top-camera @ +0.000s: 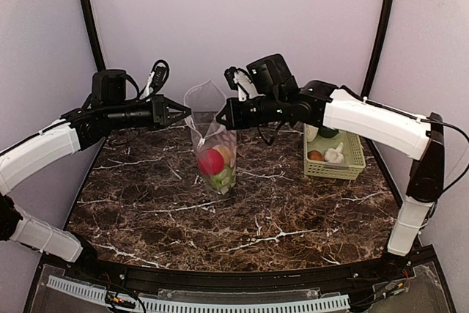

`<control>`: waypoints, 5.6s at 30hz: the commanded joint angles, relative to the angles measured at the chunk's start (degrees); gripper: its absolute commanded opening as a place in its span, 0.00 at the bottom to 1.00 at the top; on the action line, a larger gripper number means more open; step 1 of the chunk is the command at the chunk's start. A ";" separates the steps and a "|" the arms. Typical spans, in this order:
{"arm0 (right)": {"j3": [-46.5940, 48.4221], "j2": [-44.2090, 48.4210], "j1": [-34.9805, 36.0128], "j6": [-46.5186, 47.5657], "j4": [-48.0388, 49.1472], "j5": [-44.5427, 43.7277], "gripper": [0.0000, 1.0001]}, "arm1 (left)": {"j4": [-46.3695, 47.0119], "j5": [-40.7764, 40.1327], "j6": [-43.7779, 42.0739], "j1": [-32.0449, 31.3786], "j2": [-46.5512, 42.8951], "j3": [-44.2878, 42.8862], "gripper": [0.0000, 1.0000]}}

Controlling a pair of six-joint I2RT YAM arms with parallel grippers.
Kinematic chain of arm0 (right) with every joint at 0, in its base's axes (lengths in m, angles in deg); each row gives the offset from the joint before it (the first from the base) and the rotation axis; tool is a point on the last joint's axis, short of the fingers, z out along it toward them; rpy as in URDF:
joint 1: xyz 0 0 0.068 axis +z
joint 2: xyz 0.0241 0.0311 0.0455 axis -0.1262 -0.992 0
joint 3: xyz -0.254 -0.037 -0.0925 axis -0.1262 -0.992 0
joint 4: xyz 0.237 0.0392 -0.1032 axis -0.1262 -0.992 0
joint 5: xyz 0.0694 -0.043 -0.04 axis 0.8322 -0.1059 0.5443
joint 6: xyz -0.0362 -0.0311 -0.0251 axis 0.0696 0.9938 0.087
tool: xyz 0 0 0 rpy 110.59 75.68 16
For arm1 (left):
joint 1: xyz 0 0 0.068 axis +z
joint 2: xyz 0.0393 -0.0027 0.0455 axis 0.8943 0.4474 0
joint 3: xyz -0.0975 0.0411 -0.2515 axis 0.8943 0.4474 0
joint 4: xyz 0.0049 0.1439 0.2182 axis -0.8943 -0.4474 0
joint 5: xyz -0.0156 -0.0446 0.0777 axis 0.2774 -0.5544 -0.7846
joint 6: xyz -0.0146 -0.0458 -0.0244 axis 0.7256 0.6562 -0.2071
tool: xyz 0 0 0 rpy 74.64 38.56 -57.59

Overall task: Place the food in the zip-top bag and seal the zipper
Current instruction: Adjust the zipper food storage bag at the center of the board, then pick up the fake vegetable from the bin, then place the fake vegetable in the zipper food storage bag.

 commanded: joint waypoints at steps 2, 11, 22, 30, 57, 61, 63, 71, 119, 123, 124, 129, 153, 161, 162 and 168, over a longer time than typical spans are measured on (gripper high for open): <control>-2.94 5.59 -0.51 1.17 -1.39 -6.03 0.00 | -5.30 0.27 -4.52 -0.14 0.27 -2.50 0.00; -3.67 9.09 -0.87 4.74 -3.84 -8.36 0.54 | -9.87 -1.30 -13.11 -0.05 2.66 -5.49 0.01; -13.11 22.19 -7.91 6.85 -11.85 -20.95 0.94 | -5.51 -1.09 -20.15 0.61 -0.77 -1.90 0.01; -18.29 18.87 -24.30 8.44 -12.91 -13.82 0.93 | -3.45 -1.55 -21.08 0.92 -4.16 1.75 0.01; -5.66 -16.45 -46.72 7.51 4.79 2.22 0.66 | -2.14 -0.77 -20.35 1.52 -3.86 3.35 0.01; -4.07 -19.07 -46.90 7.06 6.20 3.87 0.66 | -2.03 -0.56 -20.23 1.68 -3.80 3.31 0.01; -2.62 -20.30 -46.92 6.85 6.24 4.21 0.65 | -2.03 -0.44 -20.10 1.82 -3.73 3.29 0.01; 0.79 -24.18 -46.97 5.29 6.84 4.87 0.62 | -1.65 0.48 -19.69 2.08 -3.28 3.43 0.01; -22.04 25.97 -27.90 7.80 10.45 4.66 0.37 | -7.00 9.83 -18.20 1.18 9.17 -11.78 0.01; -17.43 24.09 -18.95 7.74 10.30 3.16 0.37 | -6.94 10.13 -18.52 1.23 8.72 -10.93 0.01; -15.99 23.10 -17.02 7.83 10.08 2.80 0.37 | -6.90 10.11 -18.55 1.20 8.51 -10.67 0.01; -8.57 17.96 -9.01 8.93 9.74 0.38 0.38 | -6.68 10.38 -18.63 1.22 7.88 -9.71 0.01; 13.63 -1.61 2.11 13.02 5.79 -5.76 0.39 | -5.07 12.30 -17.42 -0.38 7.01 -9.13 0.01; 13.75 -3.85 2.29 13.92 3.04 -10.30 0.41 | -5.41 11.55 -17.70 -0.40 7.10 -9.10 0.01; 13.63 -3.90 2.36 13.94 2.72 -10.31 0.41 | -5.52 11.39 -17.82 -0.40 7.12 -9.16 0.01; 12.78 -3.78 2.65 13.51 1.17 -10.63 0.47 | -6.61 9.96 -18.45 -0.41 7.30 -9.37 0.01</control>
